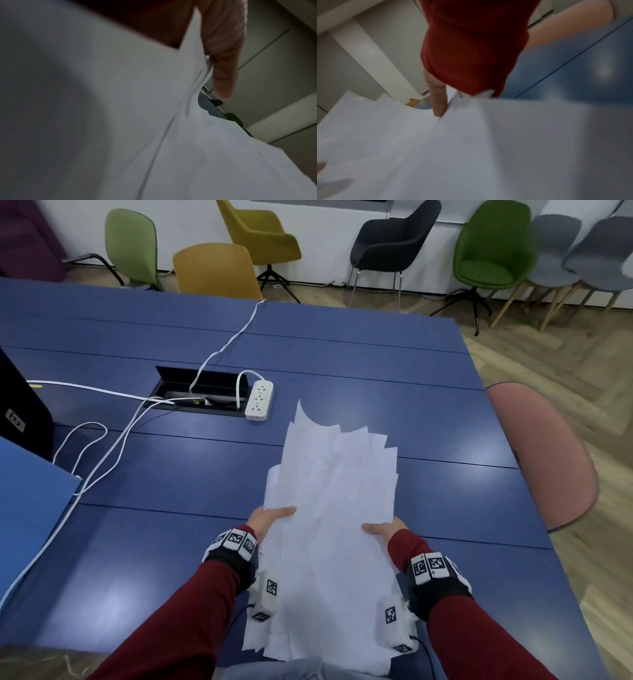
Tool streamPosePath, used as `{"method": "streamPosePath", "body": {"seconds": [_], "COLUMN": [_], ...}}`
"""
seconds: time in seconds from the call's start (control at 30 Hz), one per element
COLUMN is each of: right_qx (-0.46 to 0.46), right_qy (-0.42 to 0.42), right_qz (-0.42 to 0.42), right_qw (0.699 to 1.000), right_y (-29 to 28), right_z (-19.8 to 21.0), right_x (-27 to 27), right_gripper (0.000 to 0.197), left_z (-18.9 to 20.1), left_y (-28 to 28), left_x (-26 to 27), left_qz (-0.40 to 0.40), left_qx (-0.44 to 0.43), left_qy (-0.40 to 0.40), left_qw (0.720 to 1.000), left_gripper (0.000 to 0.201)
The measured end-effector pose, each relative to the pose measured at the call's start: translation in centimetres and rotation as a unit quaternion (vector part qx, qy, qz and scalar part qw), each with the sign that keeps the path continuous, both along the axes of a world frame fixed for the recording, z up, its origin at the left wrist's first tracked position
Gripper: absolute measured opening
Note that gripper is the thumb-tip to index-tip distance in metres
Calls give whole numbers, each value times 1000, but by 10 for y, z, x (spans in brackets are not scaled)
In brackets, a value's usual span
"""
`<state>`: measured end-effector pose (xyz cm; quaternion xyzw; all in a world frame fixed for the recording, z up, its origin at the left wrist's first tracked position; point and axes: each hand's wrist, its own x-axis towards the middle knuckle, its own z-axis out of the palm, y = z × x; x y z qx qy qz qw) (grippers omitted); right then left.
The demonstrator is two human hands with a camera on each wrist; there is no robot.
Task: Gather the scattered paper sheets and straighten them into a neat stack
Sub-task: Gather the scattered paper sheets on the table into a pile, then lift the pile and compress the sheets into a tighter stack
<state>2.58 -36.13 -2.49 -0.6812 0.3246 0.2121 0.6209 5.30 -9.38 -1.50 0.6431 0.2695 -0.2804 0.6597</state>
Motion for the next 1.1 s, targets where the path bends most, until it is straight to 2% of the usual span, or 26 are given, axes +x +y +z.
{"method": "streamPosePath", "body": {"seconds": [0.1, 0.17, 0.27, 0.33, 0.37, 0.47, 0.53, 0.6, 0.63, 0.67, 0.7, 0.77, 0.8, 0.9, 1.0, 1.1], "right_qx": [-56, -104, -112, -69, -44, -10, -14, -16, -35, -63, -98, -156, -168, -167, -110, -46], "right_qy": [11, 7, -11, 8, 23, 41, 39, 24, 25, 20, 21, -6, -35, -105, -146, -135], "right_qz": [26, 48, 37, 25, 21, 47, 55, 57, 63, 77, 79, 81, 89, 68, 5, -34], "right_qw": [998, 993, 993, 997, 999, 998, 998, 998, 997, 995, 992, 984, 981, 978, 983, 989], "right_y": [-3, -2, -3, -6, -7, -17, -20, -14, -7, -4, 0, 7, 9, 10, -1, -22], "right_z": [6, 4, -6, -13, -12, -24, -31, -20, -10, -5, -2, -1, -1, 14, 47, 61], "right_x": [-9, -17, -24, -23, -22, -17, -14, -13, -14, -12, -12, -9, -8, -10, -12, -16], "right_gripper": [51, 45, 42, 44, 48, 81, 90, 96, 106, 108, 95, 52, 41, 34, 31, 48], "left_z": [-4, -9, -12, -12, -12, -11, -9, -11, -16, -17, -19, -19, -18, -13, -6, 9], "left_y": [15, 26, 37, 40, 40, 33, 24, 18, 16, 14, 13, 8, 6, 7, 22, 35], "left_x": [-5, -9, -15, -16, -16, -11, -7, -6, -6, -6, -7, -9, -9, -8, -7, -9], "left_qz": [43, 43, 35, 24, 18, -23, -55, -68, -65, -60, -53, -32, -15, 27, 44, 46], "left_qx": [82, 126, 107, 85, 76, 40, 35, 68, 97, 118, 127, 145, 149, 114, 20, -115], "left_qy": [-5, 5, 23, 34, 36, 27, 19, 18, 18, 21, 25, 22, 13, -11, -8, -12], "left_qw": [996, 991, 993, 995, 996, 999, 998, 995, 993, 991, 990, 989, 989, 993, 999, 992], "left_gripper": [52, 34, 37, 38, 39, 44, 43, 40, 40, 40, 41, 37, 35, 42, 49, 38]}}
